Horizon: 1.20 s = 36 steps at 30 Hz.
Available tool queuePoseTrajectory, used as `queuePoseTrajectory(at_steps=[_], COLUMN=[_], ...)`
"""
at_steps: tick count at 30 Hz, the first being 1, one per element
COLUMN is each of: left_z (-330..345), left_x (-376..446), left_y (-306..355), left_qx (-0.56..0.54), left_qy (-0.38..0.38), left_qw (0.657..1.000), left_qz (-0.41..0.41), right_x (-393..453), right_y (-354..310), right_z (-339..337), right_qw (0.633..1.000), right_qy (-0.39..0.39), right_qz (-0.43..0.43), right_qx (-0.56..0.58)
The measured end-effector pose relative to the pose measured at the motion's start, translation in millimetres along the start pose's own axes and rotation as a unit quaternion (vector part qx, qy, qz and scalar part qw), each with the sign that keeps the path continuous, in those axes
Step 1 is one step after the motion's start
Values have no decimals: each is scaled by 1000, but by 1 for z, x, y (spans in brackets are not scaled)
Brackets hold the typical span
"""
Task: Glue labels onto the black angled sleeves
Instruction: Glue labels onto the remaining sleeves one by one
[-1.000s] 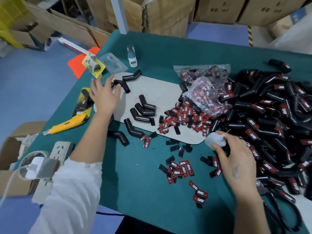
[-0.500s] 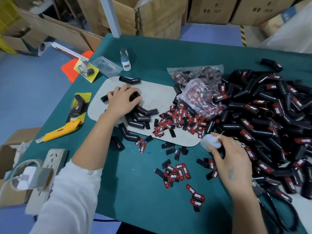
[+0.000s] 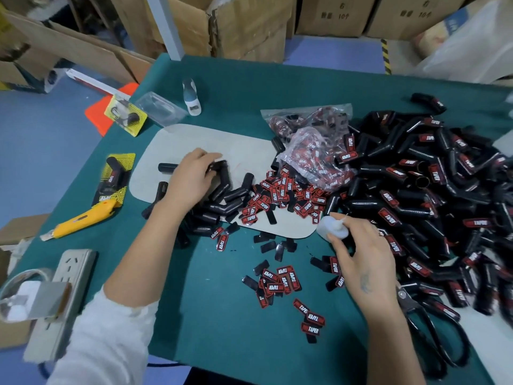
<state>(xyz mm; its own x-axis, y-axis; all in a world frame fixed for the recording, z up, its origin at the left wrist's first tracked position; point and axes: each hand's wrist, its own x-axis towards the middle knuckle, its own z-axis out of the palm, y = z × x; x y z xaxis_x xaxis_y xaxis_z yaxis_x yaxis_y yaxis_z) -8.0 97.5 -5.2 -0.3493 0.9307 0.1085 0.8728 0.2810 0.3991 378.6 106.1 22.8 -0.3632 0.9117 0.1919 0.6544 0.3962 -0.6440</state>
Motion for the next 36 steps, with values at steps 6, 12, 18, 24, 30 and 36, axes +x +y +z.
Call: queuePoseTrajectory(at_steps=[6,12,18,24,30,36], left_z=[-12,2,24,23,26,28], left_x=[-43,-94,-103,-106,-112,-113], left_y=[35,116,139,136,140,140], left_qx=[-21,-577,-763,-773,-748,-698], left_qy=[138,-19,-134,-134,-75,-16], left_qw=[990,815,627,619,660,715], left_qz=[21,-54,-87,-44,18,29], right_x=[-3,0,4,6,0,-4], right_y=[-1,-7,-6,-8,-15,-27], right_z=[9,14,8,0,-2,4], right_qw=[986,895,827,782,736,712], right_qy=[-27,-92,-37,3,-54,-112], right_qz=[6,87,156,195,177,187], right_qx=[166,428,539,592,652,668])
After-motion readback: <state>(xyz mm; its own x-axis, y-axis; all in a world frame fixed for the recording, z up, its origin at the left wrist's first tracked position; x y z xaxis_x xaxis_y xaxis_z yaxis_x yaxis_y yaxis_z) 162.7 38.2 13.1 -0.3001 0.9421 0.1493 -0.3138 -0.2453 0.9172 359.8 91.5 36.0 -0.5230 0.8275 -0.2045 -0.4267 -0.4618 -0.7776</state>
